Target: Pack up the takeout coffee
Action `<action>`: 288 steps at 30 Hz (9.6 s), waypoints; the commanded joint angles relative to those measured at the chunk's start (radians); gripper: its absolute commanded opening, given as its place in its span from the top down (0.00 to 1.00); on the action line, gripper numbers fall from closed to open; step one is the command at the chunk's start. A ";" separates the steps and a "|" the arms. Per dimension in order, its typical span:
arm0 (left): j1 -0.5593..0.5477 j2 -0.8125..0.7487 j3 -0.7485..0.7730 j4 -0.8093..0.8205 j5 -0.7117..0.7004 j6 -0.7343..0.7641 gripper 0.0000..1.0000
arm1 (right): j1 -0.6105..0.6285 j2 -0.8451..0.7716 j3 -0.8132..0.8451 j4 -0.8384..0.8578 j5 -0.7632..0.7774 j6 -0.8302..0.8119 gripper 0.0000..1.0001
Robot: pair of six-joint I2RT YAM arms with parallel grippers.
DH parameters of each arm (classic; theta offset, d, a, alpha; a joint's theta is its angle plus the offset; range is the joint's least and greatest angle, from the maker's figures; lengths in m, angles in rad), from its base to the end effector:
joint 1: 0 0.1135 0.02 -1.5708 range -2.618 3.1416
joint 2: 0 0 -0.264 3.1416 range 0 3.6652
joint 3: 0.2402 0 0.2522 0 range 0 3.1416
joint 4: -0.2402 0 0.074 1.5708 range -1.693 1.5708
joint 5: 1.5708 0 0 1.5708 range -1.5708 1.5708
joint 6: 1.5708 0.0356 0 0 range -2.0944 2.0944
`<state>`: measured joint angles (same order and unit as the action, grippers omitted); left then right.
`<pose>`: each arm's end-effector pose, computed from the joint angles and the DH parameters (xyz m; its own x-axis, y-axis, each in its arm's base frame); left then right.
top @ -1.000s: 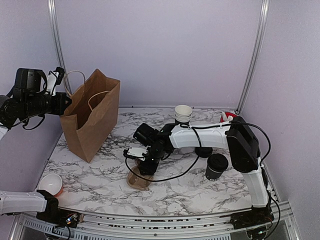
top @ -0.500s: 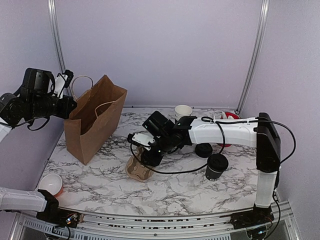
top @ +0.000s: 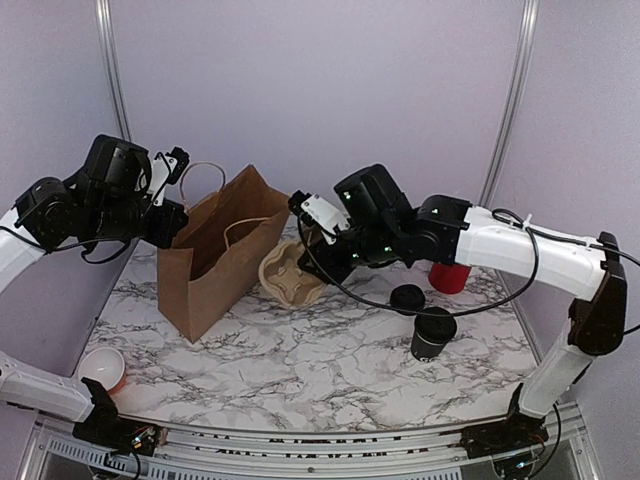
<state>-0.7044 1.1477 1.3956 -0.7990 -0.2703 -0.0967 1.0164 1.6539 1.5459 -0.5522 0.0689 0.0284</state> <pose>0.1788 -0.1395 0.4158 -0.4406 0.2524 -0.8615 0.4101 0.9103 0.0569 0.2013 0.3204 0.3427 -0.3460 -0.5050 -0.7908 -0.8101 0.5860 -0.0198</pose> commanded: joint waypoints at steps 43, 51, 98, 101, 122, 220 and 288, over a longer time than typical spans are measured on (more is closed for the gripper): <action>-0.331 0.067 0.108 0.066 -0.281 -0.093 1.00 | -0.021 -0.154 -0.202 0.458 -0.536 0.286 0.56; -0.331 0.035 0.083 0.090 -0.015 0.028 1.00 | -0.018 -0.117 -0.262 0.451 -0.427 0.279 0.57; -0.343 0.047 -0.142 0.557 0.521 -0.270 1.00 | 0.019 0.064 -0.299 0.619 0.100 0.134 0.59; -0.366 0.068 -0.148 0.583 0.572 -0.278 1.00 | -0.001 0.090 -0.245 0.557 0.107 0.126 0.59; -0.302 0.095 -0.195 0.399 0.628 -0.181 1.00 | -0.168 -0.024 -0.076 0.239 -0.175 -0.059 0.55; 0.268 -0.192 -0.359 0.478 0.389 -0.624 0.38 | -0.125 -0.138 0.029 0.103 -0.018 0.164 0.20; 0.268 -0.458 -0.527 0.289 0.036 -0.541 0.01 | -0.258 -0.602 -0.528 -0.356 0.110 0.439 0.15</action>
<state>-0.4400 0.6926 0.8787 -0.5034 -0.2436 -0.6292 0.7700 1.0706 1.0210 -0.8810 0.1646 0.4496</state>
